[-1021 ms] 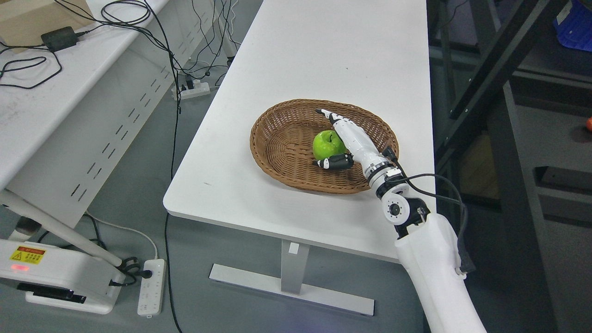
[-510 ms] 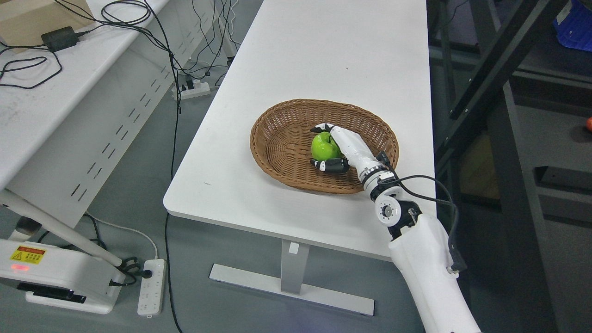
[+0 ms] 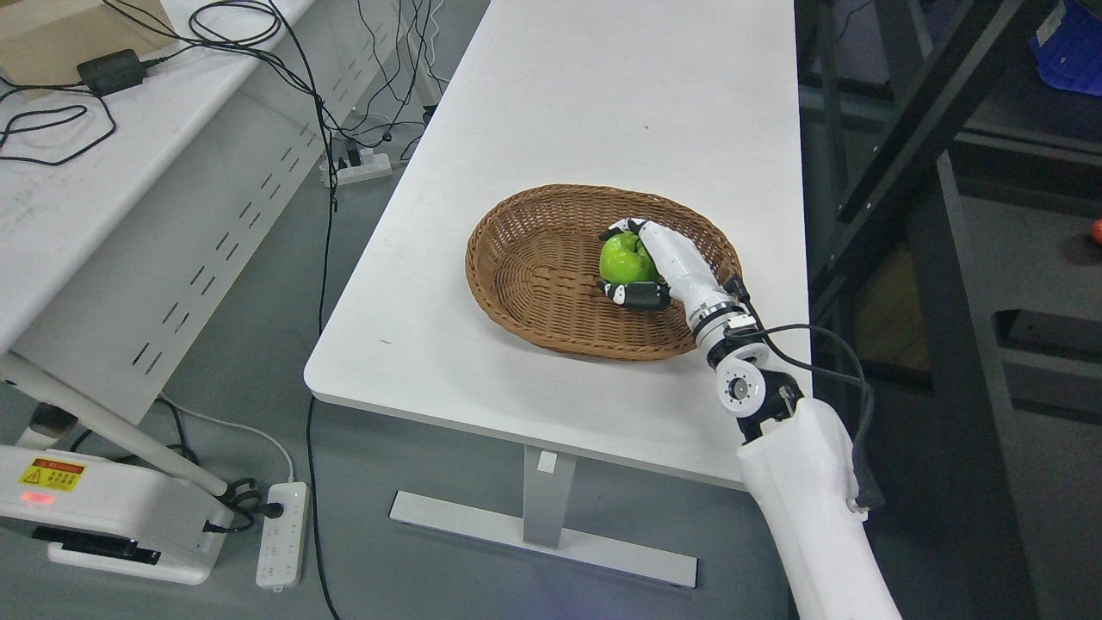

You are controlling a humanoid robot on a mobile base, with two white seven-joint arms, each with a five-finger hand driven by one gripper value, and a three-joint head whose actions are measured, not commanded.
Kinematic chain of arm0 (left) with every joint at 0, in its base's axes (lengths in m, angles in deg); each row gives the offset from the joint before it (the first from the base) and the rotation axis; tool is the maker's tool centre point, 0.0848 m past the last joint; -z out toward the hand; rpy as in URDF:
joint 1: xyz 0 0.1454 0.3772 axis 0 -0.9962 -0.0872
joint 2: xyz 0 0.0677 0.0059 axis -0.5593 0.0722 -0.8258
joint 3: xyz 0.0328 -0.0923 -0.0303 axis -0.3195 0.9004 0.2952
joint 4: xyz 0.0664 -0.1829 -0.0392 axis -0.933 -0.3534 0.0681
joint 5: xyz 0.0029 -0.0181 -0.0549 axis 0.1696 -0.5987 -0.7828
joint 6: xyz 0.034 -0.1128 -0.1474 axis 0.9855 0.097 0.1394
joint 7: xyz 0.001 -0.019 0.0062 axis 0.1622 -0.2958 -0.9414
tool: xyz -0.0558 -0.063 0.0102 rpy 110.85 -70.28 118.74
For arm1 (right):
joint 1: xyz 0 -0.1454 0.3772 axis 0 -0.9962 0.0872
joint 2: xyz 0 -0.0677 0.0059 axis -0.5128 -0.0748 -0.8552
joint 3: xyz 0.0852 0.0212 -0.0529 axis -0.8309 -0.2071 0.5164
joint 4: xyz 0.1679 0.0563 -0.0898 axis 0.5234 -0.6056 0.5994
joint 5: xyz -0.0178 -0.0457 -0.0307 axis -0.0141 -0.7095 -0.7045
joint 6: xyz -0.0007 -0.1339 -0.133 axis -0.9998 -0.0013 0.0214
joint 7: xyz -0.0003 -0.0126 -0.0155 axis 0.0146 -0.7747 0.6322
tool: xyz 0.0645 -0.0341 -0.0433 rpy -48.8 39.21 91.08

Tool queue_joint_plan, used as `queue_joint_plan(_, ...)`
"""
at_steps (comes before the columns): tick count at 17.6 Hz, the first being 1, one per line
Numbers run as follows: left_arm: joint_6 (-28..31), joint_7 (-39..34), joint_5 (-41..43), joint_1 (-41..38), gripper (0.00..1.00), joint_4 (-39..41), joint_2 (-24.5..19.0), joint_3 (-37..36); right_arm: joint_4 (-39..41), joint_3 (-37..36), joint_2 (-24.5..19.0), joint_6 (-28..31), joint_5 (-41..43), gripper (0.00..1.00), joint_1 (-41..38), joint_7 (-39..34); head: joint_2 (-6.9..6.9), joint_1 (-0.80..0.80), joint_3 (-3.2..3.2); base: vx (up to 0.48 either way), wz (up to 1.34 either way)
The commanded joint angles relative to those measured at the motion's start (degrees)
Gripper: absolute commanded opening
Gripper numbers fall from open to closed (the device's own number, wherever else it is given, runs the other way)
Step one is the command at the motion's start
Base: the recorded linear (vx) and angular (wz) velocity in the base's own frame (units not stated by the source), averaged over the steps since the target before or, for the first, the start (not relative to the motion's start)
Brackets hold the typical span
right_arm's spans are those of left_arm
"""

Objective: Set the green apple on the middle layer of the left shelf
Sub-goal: 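Lift the green apple out of the basket with the right hand, then hold the apple in the right hand while turning toward the shelf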

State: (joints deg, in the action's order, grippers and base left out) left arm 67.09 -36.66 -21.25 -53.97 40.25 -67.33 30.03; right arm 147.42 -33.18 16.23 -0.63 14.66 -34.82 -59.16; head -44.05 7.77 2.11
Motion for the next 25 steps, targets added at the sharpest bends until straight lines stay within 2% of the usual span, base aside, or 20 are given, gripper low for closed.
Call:
queue_joint_plan(1, -0.03, -0.01, 0.0, 0.0, 1.0, 0.02, -1.0, 0.03, 16.06, -7.15, 4.83, 1.07, 1.71, 0.0, -5.86, 0.51, 0.0, 0.0, 0.0, 0.0, 0.0)
queue_joint_plan(2, -0.03, -0.01, 0.0, 0.0, 1.0, 0.02, -1.0, 0.03, 17.13, -8.11, 5.7, 0.98, 2.76, 0.0, -7.87, 2.26, 0.0, 0.0, 0.0, 0.0, 0.0)
queue_joint_plan(5, -0.03, -0.01, 0.0, 0.0, 1.0, 0.02, -1.0, 0.03, 21.16, -9.18, 5.98, 0.72, 4.18, 0.0, -13.06, 13.76, 0.0, 0.0, 0.0, 0.0, 0.0)
queue_joint_plan(7, -0.03, -0.01, 0.0, 0.0, 1.0, 0.02, -1.0, -0.14, 24.94, -9.18, 5.98, 0.63, 4.27, 0.0, -17.19, 16.68, 0.0, 0.0, 0.0, 0.0, 0.0)
queue_joint_plan(11, -0.03, -0.01, 0.0, 0.0, 1.0, 0.02, -1.0, 0.03, 29.53, -9.27, 5.54, 0.28, 5.67, 0.0, -22.91, 17.04, 0.0, 0.0, 0.0, 0.0, 0.0)
queue_joint_plan(15, -0.03, -0.01, 0.0, 0.0, 1.0, 0.02, -1.0, 0.03, 29.44, -10.67, 5.27, -2.62, 6.38, 0.0, -24.41, 17.3, 0.0, 0.0, 0.0, -0.018, -0.01)
queue_joint_plan(25, -0.03, -0.01, 0.0, 0.0, 1.0, 0.02, -1.0, 0.03, 29.18, -10.15, 5.1, -2.62, 6.64, 0.0, -26.52, 17.22, 0.0, 0.0, 0.0, -0.15, -0.06)
